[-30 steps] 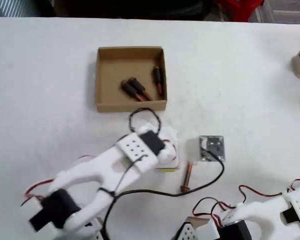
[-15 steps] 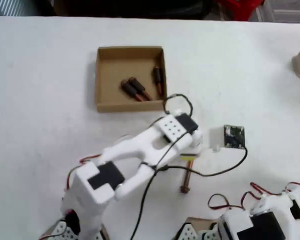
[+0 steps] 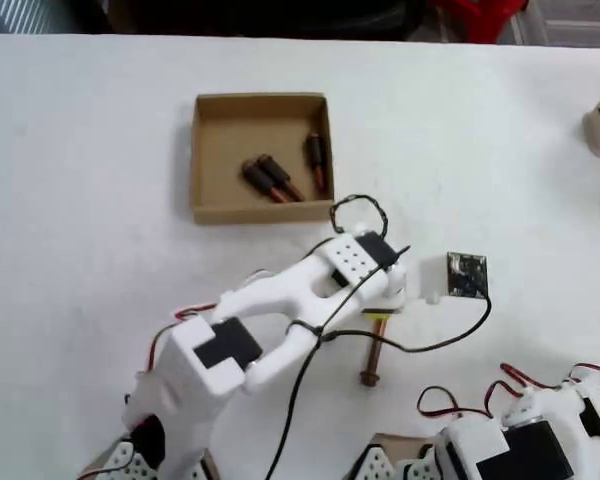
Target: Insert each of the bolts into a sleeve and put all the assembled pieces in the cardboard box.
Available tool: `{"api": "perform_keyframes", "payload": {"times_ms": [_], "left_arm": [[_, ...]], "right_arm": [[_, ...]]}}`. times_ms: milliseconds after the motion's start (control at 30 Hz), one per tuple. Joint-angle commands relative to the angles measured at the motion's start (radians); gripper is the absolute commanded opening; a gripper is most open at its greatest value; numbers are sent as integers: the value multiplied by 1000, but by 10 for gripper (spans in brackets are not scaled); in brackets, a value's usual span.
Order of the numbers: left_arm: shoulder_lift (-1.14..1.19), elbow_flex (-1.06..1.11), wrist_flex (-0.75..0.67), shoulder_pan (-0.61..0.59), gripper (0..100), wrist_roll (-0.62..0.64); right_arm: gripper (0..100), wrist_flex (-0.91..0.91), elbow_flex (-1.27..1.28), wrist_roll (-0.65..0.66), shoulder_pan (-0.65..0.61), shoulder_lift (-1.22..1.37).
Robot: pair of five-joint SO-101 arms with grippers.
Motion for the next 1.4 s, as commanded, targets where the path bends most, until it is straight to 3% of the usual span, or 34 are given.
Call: {"api": "perform_keyframes", "payload": {"times_ms": [0,100,200,300,500,833,1267,1367], "left_arm": [[-13,-46,-21,13,113,12],[-13,-46,-21,13,112,17],[-13,-46,-35,7,102,92],[-13,-46,-69,-4,20,163],[-27,-61,-64,-7,20,281],[-275,-80,44,-153,20,525],[-435,-61,132,-452,20,548],[-437,-21,106,-484,20,548]], "right_arm": [[19,-21,-26,6,-13,-4],[19,-21,-26,6,-13,-4],[19,-21,-26,6,-13,-4],[19,-21,-26,6,-13,-4],[19,-21,-28,8,-13,-5],[19,-16,-40,6,-62,-5],[19,-24,-41,6,-318,-5],[19,-104,-34,6,-390,-5]]}}
